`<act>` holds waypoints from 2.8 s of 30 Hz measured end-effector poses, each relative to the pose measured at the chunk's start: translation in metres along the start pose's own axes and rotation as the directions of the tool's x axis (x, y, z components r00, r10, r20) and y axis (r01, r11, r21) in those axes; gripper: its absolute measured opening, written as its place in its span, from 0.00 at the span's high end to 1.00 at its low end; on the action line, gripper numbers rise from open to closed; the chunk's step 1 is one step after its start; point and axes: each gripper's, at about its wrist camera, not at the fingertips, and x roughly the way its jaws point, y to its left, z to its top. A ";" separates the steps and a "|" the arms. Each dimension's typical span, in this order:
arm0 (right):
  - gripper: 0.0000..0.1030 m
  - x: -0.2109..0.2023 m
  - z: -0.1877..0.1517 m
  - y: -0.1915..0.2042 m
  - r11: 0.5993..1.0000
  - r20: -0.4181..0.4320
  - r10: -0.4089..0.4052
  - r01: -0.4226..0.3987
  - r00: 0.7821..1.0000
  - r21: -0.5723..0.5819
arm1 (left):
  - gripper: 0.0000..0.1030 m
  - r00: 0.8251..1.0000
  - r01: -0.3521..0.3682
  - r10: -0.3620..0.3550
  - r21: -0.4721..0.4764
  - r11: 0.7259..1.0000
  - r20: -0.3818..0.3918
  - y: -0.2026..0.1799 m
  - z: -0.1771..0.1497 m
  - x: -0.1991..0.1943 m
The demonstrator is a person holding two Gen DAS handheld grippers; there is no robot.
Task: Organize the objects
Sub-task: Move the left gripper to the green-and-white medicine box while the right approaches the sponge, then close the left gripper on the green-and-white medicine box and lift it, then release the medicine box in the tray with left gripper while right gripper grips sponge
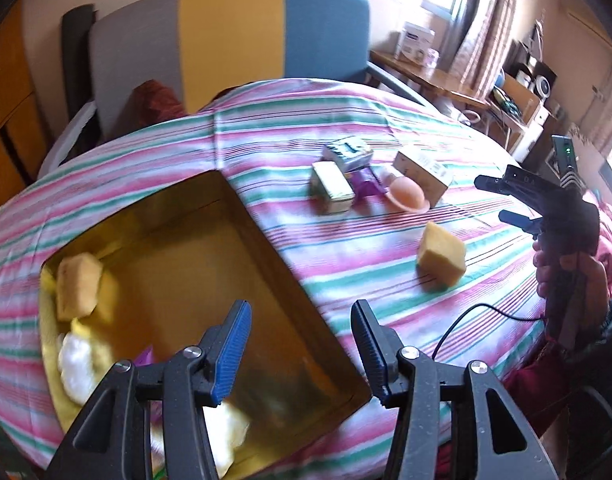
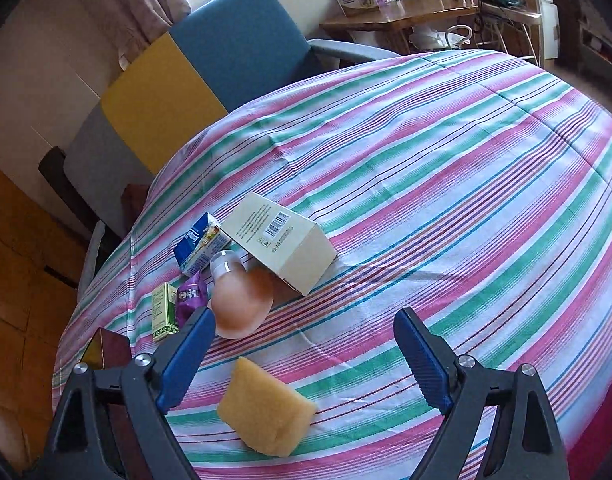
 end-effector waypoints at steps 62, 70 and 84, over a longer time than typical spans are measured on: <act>0.12 0.037 -0.032 0.059 0.941 -0.247 0.021 -0.103 0.969 -0.323 | 0.71 0.987 0.156 -0.160 -0.100 0.983 -0.025 0.005 0.032 0.024; 0.10 0.052 -0.056 0.067 0.876 -0.294 -0.118 -0.040 0.949 -0.481 | 0.71 0.995 0.100 -0.099 -0.200 0.975 0.012 0.069 -0.003 -0.015; 0.38 0.060 -0.071 0.072 0.794 -0.254 -0.236 0.036 0.938 -0.607 | 0.71 0.998 -0.014 0.038 -0.458 0.889 0.044 0.178 -0.054 -0.046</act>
